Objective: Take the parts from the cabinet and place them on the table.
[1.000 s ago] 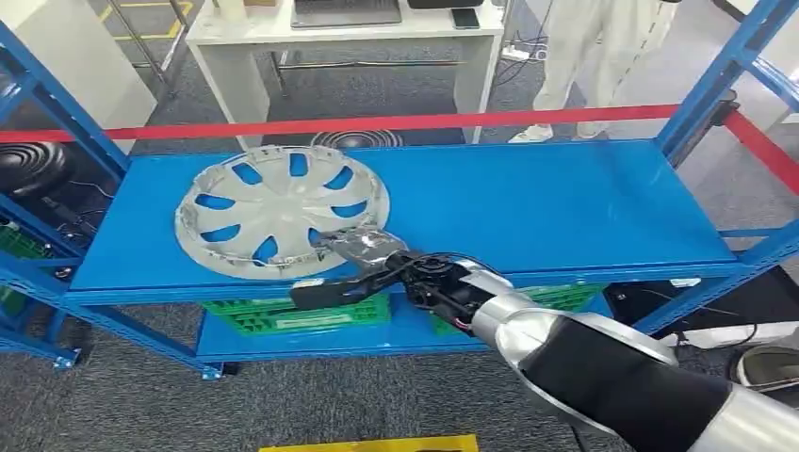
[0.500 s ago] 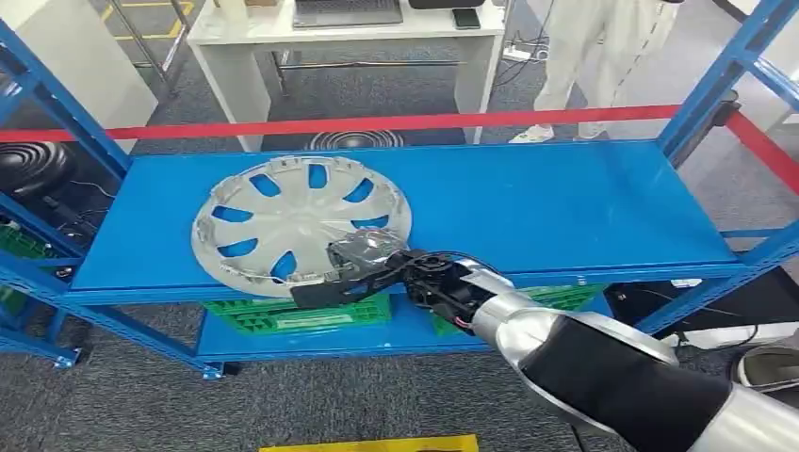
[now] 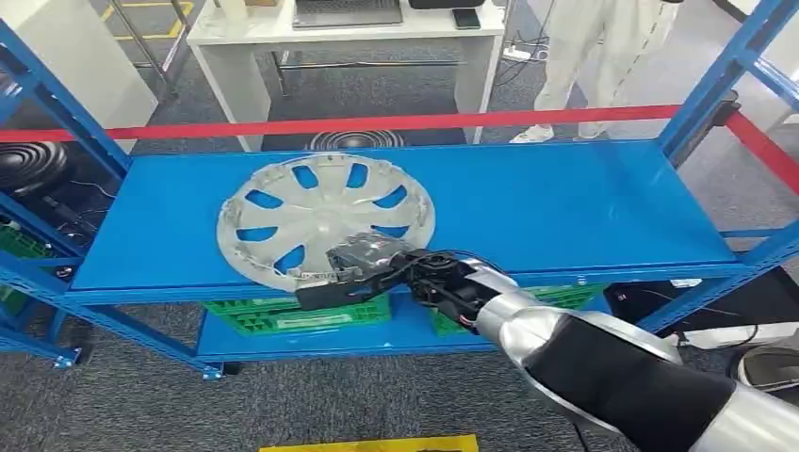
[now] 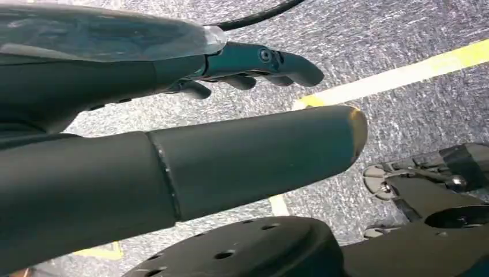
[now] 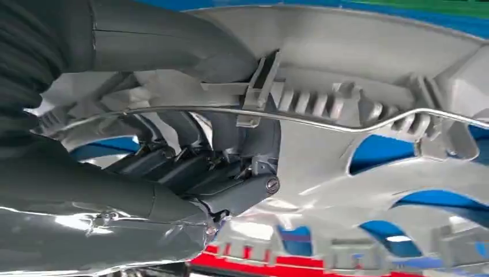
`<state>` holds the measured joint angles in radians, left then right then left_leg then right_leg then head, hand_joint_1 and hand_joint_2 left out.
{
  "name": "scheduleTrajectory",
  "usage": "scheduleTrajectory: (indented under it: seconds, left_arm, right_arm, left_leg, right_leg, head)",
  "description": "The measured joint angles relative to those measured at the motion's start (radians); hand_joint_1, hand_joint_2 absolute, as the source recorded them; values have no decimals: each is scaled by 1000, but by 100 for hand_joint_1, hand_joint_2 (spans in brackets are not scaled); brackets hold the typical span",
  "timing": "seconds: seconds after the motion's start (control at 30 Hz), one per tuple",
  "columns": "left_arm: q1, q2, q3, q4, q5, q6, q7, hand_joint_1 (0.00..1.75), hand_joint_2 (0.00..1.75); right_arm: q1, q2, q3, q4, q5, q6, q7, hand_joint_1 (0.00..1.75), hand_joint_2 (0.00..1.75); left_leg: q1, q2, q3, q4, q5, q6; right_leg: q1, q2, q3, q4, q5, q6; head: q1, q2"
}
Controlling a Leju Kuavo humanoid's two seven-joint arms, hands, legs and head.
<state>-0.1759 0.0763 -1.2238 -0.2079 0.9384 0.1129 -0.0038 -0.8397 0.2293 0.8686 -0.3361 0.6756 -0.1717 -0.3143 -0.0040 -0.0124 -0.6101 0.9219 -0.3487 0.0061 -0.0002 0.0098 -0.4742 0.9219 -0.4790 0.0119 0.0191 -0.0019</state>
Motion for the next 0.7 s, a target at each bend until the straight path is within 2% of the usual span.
scheduleTrajectory:
  seconds: [0.23, 0.43, 0.47, 0.57, 0.7]
  left_arm:
    - [-1, 0, 0, 0, 2, 0, 0, 0, 0]
    - [-2, 0, 0, 0, 6, 2, 0, 0, 0]
    - [-1, 0, 0, 0, 7, 2, 0, 0, 175]
    - [-1, 0, 0, 0, 21, 0, -7, 0, 175]
    - [1, 0, 0, 0, 30, -3, -18, 0, 175]
  right_arm:
    - [-5, -1, 0, -1, -9, 20, 31, 175, 175]
    - [-6, -4, 0, -6, 3, 5, 103, 175, 175]
    - [-6, -6, 0, -6, 3, 1, 115, 175, 175]
    - [-8, -11, 0, -6, 3, -14, 162, 175, 175]
    - [-11, -18, -1, -6, -2, -20, 184, 175, 175]
  left_leg:
    - [0, 0, 0, 0, 0, 0]
    - [0, 0, 0, 0, 0, 0]
    - [0, 0, 0, 0, 0, 0]
    - [0, 0, 0, 0, 0, 0]
    - [0, 0, 0, 0, 0, 0]
  right_leg:
    - [0, 0, 0, 0, 0, 0]
    - [0, 0, 0, 0, 0, 0]
    - [0, 0, 0, 0, 0, 0]
    - [0, 0, 0, 0, 0, 0]
    - [0, 0, 0, 0, 0, 0]
  head:
    - [0, 0]
    - [0, 0]
    - [0, 0]
    - [0, 0]
    - [0, 0]
